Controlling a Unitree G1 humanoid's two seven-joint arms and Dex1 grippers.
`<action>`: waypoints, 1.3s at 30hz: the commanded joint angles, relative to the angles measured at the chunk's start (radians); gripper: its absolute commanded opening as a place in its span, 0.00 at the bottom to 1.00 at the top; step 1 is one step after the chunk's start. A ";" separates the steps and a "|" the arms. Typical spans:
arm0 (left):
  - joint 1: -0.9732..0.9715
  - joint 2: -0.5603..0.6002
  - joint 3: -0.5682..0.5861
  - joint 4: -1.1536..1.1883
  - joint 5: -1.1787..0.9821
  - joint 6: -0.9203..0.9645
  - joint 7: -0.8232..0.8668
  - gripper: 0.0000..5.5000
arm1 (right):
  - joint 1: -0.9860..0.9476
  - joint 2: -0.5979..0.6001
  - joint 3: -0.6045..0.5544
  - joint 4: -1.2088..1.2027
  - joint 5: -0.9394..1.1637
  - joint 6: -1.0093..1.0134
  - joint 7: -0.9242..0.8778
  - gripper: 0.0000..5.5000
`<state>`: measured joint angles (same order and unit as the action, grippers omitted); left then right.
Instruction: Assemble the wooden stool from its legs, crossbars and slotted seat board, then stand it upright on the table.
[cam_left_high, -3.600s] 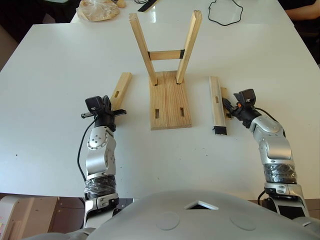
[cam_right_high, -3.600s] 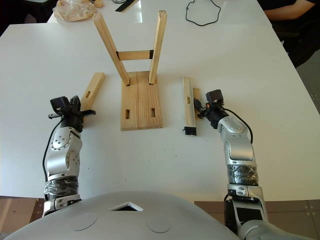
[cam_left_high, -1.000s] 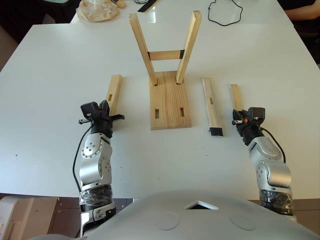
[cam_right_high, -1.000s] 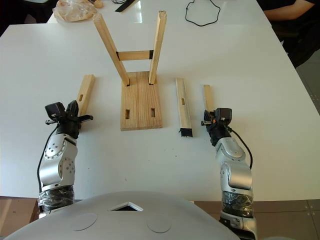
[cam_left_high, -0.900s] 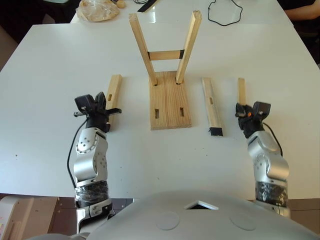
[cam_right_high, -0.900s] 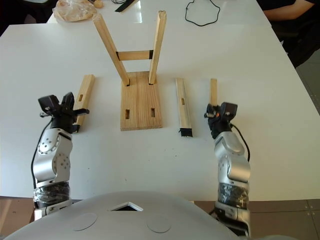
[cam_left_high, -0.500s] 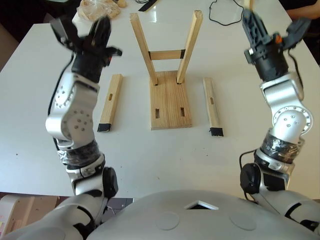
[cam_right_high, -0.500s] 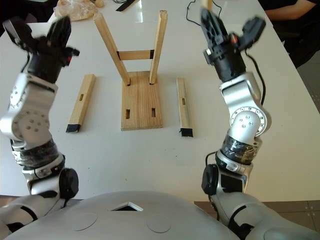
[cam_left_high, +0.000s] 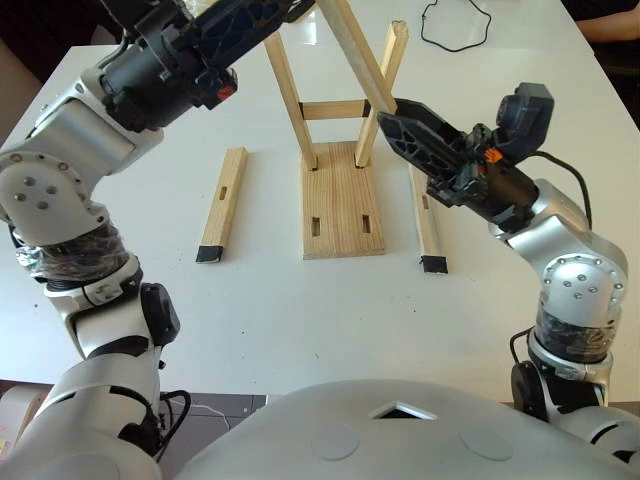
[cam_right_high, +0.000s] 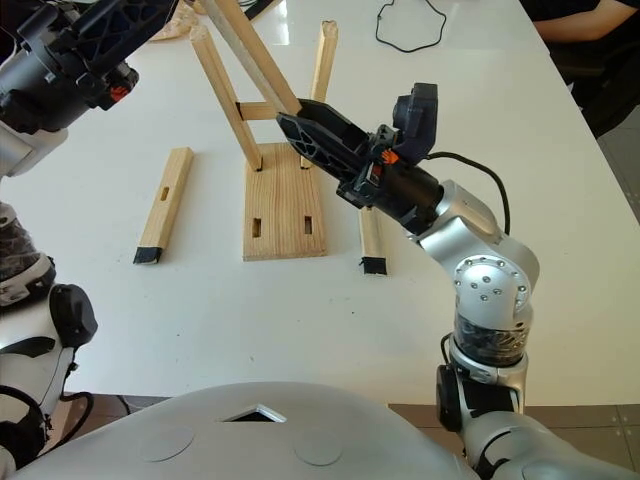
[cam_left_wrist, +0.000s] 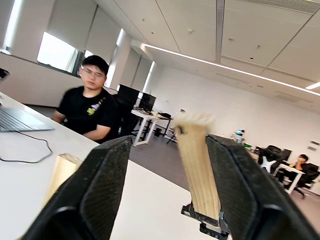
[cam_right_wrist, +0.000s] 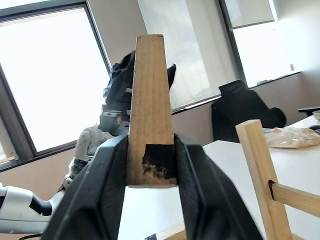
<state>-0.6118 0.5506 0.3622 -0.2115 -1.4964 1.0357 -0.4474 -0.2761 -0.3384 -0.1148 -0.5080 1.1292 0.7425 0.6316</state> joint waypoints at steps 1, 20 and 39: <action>0.050 -0.002 -0.020 -0.048 -0.064 0.009 0.016 0.51 | -0.073 -0.065 0.002 0.062 0.042 0.050 0.061 0.24; 0.160 -0.038 -0.089 -0.184 -0.070 -0.134 0.047 0.35 | -0.105 -0.183 0.033 0.130 0.094 0.183 0.175 0.24; 0.179 -0.034 -0.110 -0.198 0.056 -0.227 -0.058 0.25 | -0.041 -0.108 0.015 0.112 0.082 0.134 0.070 0.33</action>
<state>-0.4387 0.5016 0.2574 -0.4032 -1.4929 0.8273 -0.4919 -0.3344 -0.4583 -0.0842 -0.3946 1.2395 0.9006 0.7367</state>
